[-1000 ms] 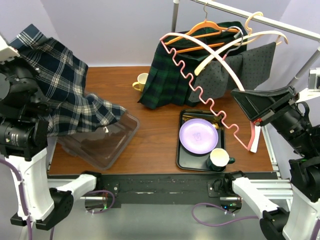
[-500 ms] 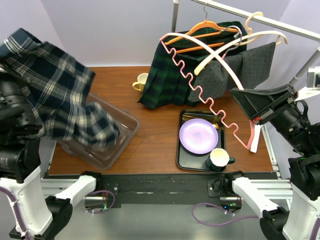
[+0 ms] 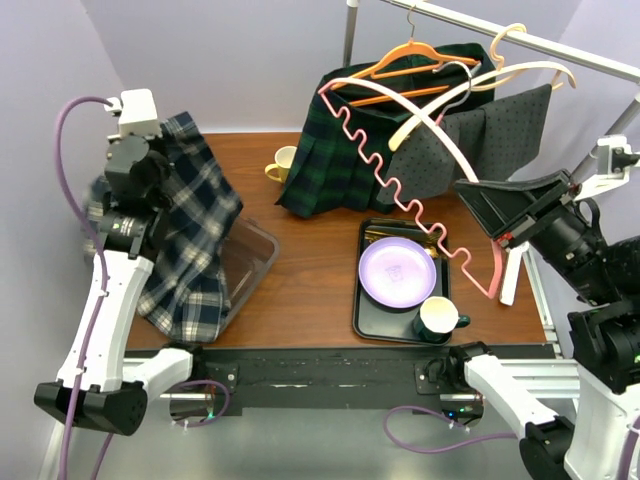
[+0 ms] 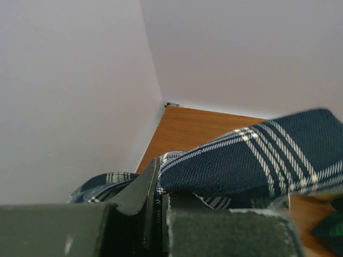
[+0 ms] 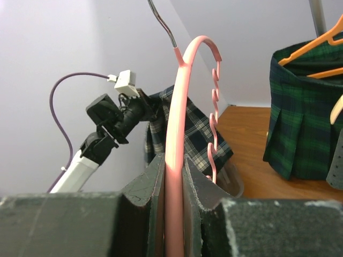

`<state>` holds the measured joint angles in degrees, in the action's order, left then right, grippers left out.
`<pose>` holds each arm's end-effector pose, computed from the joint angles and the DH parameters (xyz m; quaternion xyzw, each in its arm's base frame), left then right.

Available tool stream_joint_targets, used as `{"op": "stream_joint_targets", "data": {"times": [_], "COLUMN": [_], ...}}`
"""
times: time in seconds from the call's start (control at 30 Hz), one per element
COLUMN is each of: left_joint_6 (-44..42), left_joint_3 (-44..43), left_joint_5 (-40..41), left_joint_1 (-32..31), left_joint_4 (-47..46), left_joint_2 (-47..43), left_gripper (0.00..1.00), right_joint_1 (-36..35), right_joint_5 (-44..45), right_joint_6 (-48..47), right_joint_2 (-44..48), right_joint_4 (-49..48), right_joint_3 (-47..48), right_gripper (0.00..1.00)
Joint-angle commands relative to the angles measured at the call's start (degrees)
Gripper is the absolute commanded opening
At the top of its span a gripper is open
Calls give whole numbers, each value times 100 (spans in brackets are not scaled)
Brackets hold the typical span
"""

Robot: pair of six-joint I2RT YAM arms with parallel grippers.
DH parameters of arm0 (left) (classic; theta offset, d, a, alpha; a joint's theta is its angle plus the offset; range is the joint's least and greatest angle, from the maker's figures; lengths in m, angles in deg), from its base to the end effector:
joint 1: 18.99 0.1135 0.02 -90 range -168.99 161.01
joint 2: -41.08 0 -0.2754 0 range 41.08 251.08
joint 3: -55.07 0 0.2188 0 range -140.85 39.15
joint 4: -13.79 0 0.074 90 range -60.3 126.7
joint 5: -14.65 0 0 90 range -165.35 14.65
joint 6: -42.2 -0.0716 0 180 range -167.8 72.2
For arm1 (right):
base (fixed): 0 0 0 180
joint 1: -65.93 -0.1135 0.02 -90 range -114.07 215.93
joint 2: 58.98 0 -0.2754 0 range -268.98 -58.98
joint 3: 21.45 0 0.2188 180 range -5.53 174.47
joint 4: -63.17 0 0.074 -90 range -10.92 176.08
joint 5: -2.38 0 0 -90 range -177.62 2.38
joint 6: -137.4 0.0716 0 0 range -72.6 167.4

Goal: Remove the skirt from the hanger

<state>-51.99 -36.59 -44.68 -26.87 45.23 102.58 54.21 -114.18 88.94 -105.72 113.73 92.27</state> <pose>0.2163 0.0069 0.4624 -0.1114 0.7051 0.1673 0.6800 0.0417 0.0413 0.5545 -0.0278 0.6106 0.4723 0.6351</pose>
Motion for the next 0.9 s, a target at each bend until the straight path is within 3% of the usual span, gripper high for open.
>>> {"op": "stream_joint_targets", "data": {"times": [0.0, 0.23, 0.33, 0.57, 0.67, 0.77, 0.87], "left_joint_6": [636, 2026, 2604, 3766, 4101, 4285, 4487], "left_joint_3": [-37, 1649, 2237, 3004, 3285, 3330, 2883], "left_joint_5": [-213, 782, 825, 1871, 1619, 1074, 1221], "left_joint_1": [41, 50, 58, 155, 251, 427, 445], "left_joint_4": [-495, 678, 1214, 1786, 1805, 1786, 2075], "left_joint_2": [-217, -1323, -1368, -1123, -842, -446, -208], "left_gripper": [0, 0, 0, 0, 0, 10, 37], "right_joint_1": [4, 4, 12, 12, 12, 12, 12], "right_joint_5": [-85, -129, -164, -77, -68, -33, -50], "right_joint_6": [-14, -14, 47, 100, 109, 144, 161], "right_joint_2": [69, 7, 16, 16, -28, -46, -98], "right_joint_4": [-504, -504, -574, -591, -583, -661, -679], "right_joint_3": [-129, -103, -121, -173, -217, -331, -349], "right_gripper": [0, 0, 0, 0, 0, 0, 0]}}
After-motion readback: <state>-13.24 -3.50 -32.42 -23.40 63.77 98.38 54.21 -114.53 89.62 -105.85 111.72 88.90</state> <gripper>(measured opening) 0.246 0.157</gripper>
